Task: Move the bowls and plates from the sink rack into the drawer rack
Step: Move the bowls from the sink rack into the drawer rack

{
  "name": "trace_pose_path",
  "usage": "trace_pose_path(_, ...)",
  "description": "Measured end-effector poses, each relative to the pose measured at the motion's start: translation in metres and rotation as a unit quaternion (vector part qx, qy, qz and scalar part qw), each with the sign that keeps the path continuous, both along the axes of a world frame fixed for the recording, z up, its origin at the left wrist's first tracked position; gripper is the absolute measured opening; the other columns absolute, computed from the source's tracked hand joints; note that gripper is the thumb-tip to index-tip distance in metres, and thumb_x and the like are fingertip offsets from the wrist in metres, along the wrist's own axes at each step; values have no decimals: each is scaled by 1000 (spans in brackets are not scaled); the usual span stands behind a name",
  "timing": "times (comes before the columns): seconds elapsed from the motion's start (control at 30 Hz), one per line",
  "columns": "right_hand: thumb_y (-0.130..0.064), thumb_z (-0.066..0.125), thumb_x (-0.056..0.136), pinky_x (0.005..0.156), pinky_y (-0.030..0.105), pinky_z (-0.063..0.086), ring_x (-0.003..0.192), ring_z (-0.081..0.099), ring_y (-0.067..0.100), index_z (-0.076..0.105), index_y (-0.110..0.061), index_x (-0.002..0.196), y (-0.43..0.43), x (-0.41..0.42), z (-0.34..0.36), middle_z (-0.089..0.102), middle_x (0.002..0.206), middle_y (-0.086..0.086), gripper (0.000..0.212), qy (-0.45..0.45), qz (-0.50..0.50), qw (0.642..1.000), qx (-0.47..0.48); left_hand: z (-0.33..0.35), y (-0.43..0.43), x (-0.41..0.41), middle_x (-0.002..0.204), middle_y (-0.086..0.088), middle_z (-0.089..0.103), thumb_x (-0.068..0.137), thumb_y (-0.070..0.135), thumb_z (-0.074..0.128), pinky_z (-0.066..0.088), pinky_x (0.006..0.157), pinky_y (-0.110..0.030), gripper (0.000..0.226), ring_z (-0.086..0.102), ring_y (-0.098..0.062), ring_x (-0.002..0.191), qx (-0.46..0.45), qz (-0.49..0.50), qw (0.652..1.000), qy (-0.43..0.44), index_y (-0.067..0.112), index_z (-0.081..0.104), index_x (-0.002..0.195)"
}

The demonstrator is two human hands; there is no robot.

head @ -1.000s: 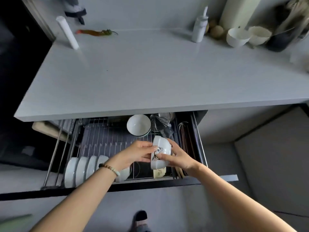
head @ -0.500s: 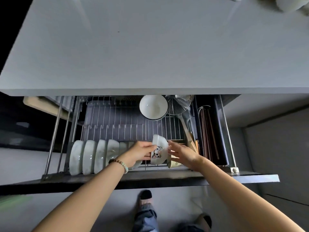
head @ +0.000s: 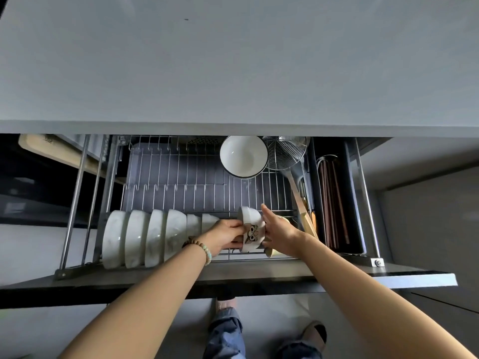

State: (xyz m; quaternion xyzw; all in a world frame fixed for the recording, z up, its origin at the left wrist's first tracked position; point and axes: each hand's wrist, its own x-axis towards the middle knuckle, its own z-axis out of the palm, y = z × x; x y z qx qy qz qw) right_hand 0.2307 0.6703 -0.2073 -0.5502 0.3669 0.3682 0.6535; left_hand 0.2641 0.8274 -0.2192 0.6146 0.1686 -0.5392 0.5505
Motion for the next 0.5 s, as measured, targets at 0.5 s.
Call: trace_pose_path(0.5, -64, 33, 91, 106, 47, 31, 96, 54, 28, 52, -11, 103, -5, 5, -14, 53, 81, 23, 58, 31, 29, 999, 25, -10, 6, -1, 108, -9, 66, 95, 14, 52, 54, 80, -25, 25, 64, -20, 98, -42, -7, 999, 31, 11, 58, 119)
